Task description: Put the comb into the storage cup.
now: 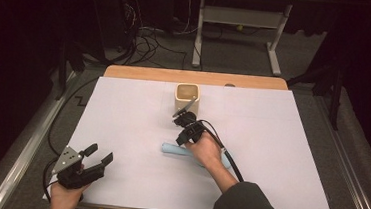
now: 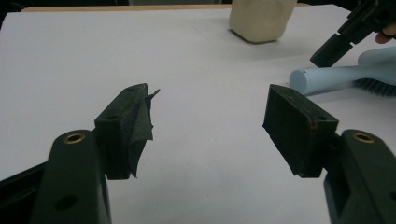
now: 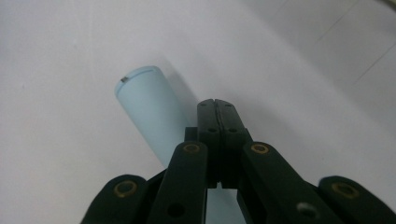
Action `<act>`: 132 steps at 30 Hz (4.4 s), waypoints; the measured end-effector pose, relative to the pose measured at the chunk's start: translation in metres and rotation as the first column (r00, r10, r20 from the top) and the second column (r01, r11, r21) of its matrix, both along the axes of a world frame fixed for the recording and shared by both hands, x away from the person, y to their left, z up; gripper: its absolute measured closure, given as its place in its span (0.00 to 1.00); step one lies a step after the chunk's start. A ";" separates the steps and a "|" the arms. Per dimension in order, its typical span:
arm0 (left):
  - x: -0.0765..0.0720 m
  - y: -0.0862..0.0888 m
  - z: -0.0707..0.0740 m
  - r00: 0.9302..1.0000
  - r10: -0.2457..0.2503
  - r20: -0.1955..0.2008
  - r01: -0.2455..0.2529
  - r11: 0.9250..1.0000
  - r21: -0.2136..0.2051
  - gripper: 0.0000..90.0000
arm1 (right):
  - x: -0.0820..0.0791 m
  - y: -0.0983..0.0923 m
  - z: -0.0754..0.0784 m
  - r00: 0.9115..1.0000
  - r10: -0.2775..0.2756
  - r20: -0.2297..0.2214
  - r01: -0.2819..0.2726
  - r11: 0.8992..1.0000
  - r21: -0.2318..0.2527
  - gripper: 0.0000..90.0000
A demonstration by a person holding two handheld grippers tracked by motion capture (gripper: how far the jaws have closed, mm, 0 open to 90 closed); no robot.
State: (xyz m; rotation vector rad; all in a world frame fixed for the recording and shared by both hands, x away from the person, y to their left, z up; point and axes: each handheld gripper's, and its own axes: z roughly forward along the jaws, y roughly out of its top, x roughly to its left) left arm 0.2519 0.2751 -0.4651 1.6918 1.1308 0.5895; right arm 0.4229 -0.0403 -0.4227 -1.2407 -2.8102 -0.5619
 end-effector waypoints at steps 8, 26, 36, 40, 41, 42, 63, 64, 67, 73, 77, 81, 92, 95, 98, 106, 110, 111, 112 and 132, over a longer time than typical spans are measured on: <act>-0.006 -0.009 0.003 0.999 -0.043 0.026 0.042 0.999 0.010 0.37 | -0.020 0.000 0.001 0.999 0.047 0.003 -0.047 0.999 0.000 1.00; -0.002 -0.012 0.000 0.999 -0.033 -0.005 0.034 0.999 0.019 0.37 | -0.044 0.001 -0.010 0.992 0.126 0.007 -0.126 0.992 -0.023 1.00; -0.004 -0.012 0.002 0.999 -0.046 0.016 0.045 0.998 0.032 0.37 | -0.057 -0.012 -0.006 0.990 0.138 0.032 -0.137 0.990 -0.014 1.00; -0.004 -0.013 0.002 0.999 -0.050 0.016 0.049 0.998 0.034 0.37 | -0.060 -0.015 -0.006 0.988 0.146 0.046 -0.145 0.989 -0.019 1.00; -0.004 -0.014 0.002 0.999 -0.051 0.016 0.051 0.998 0.036 0.37 | -0.060 -0.015 -0.007 0.986 0.158 0.055 -0.157 0.987 -0.020 1.00; -0.004 -0.014 0.002 0.998 -0.054 0.017 0.053 0.998 0.038 0.37 | -0.061 -0.014 -0.007 0.985 0.161 0.055 -0.160 0.987 -0.027 1.00; -0.002 -0.012 0.002 0.999 -0.044 0.007 0.044 0.999 0.021 0.37 | -0.081 -0.026 -0.008 0.970 0.229 0.077 -0.224 0.972 -0.066 1.00; -0.002 -0.012 0.002 0.999 -0.046 0.002 0.046 0.999 0.019 0.38 | -0.081 -0.027 -0.008 0.969 0.233 0.080 -0.228 0.971 -0.067 1.00; 0.000 -0.015 0.000 0.998 -0.062 -0.019 0.062 0.997 0.038 0.38 | -0.083 -0.029 -0.008 0.966 0.246 0.079 -0.241 0.968 -0.073 1.00; -0.003 -0.018 0.001 0.996 -0.084 -0.009 0.084 0.995 0.051 0.38 | -0.089 -0.034 -0.006 0.960 0.265 0.093 -0.257 0.962 -0.091 1.00; -0.002 -0.015 0.000 0.998 -0.064 -0.008 0.064 0.997 0.031 0.38 | -0.091 -0.038 -0.003 0.964 0.247 0.095 -0.240 0.967 -0.080 1.00; -0.001 -0.014 0.000 0.998 -0.058 -0.013 0.059 0.998 0.026 0.38 | -0.093 -0.041 -0.002 0.967 0.233 0.099 -0.228 0.972 -0.060 1.00; -0.001 -0.016 0.000 0.998 -0.069 -0.006 0.070 0.997 0.039 0.38 | -0.102 -0.056 -0.001 0.970 0.225 0.092 -0.222 0.974 -0.037 1.00; -0.001 -0.016 0.000 0.997 -0.072 -0.007 0.073 0.997 0.038 0.38 | -0.102 -0.058 0.000 0.969 0.231 0.084 -0.228 0.972 -0.049 1.00; 0.001 -0.017 -0.001 0.997 -0.076 -0.014 0.076 0.996 0.042 0.38 | -0.101 -0.060 0.000 0.967 0.239 0.085 -0.234 0.970 -0.058 1.00; 0.000 -0.016 0.000 0.998 -0.068 -0.006 0.068 0.997 0.038 0.38 | -0.101 -0.070 0.004 0.971 0.219 0.096 -0.213 0.975 -0.070 1.00; -0.001 -0.016 0.000 0.997 -0.072 -0.006 0.072 0.997 0.040 0.38 | -0.101 -0.076 0.007 0.972 0.211 0.102 -0.205 0.976 -0.072 1.00; -0.001 -0.016 0.000 0.998 -0.070 -0.005 0.070 0.997 0.040 0.38 | -0.102 -0.077 0.007 0.973 0.208 0.101 -0.201 0.977 -0.072 1.00; -0.001 -0.016 0.000 0.998 -0.069 -0.005 0.069 0.997 0.039 0.38 | -0.102 -0.077 0.007 0.973 0.207 0.103 -0.200 0.977 -0.072 1.00; 0.000 -0.015 0.001 0.998 -0.065 0.005 0.064 0.997 0.038 0.38 | -0.112 -0.083 0.002 0.971 0.222 0.086 -0.213 0.972 -0.096 1.00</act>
